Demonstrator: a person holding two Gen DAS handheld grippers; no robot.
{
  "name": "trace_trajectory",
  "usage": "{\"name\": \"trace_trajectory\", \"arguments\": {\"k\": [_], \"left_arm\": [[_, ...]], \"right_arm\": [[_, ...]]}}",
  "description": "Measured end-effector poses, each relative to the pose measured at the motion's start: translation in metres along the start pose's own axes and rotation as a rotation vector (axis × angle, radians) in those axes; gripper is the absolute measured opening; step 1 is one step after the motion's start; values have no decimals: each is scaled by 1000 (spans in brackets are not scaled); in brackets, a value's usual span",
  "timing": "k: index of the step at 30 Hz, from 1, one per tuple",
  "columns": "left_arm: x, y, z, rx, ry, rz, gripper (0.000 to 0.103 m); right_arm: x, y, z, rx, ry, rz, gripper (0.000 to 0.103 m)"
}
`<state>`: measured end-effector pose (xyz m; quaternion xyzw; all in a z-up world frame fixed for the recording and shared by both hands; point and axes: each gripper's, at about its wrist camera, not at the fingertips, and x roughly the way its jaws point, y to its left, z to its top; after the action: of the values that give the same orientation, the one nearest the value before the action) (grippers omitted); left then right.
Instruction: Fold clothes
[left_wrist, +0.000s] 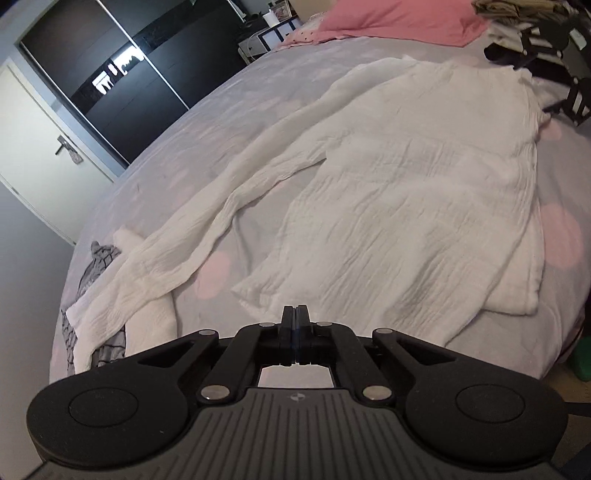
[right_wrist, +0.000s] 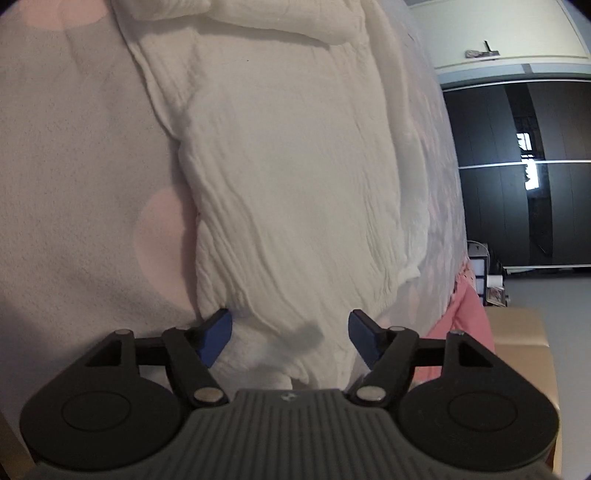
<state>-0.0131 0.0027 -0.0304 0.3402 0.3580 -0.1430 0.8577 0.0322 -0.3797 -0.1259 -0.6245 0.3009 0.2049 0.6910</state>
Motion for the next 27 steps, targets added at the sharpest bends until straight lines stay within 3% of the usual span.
{"name": "trace_trajectory", "arguments": {"k": [5,8,10,12,18,24,25,27], "left_arm": [[-8,-27,-2,132,-18,-83,0],[-2,-59,-6,235,-21,-133,12],[4,-77,-12,305,-20,-162,28],[10,-93,-17,367,-19,-184,30],[37,-115,-19,391,3,-180,31],[52,-132,-12,344,-55,-43,30],[53,-134,-11,340,-65,-23,16],[52,-133,-10,329,-66,-27,5]], "right_arm": [[4,-19,0,84,18,52,71],[5,-24,2,97,33,57,72],[6,-25,2,92,37,53,72],[9,-25,2,96,37,51,72],[14,-27,-1,154,34,54,73],[15,-20,1,153,33,45,73],[17,-20,0,155,33,45,73],[18,-20,-1,165,33,44,73]]}}
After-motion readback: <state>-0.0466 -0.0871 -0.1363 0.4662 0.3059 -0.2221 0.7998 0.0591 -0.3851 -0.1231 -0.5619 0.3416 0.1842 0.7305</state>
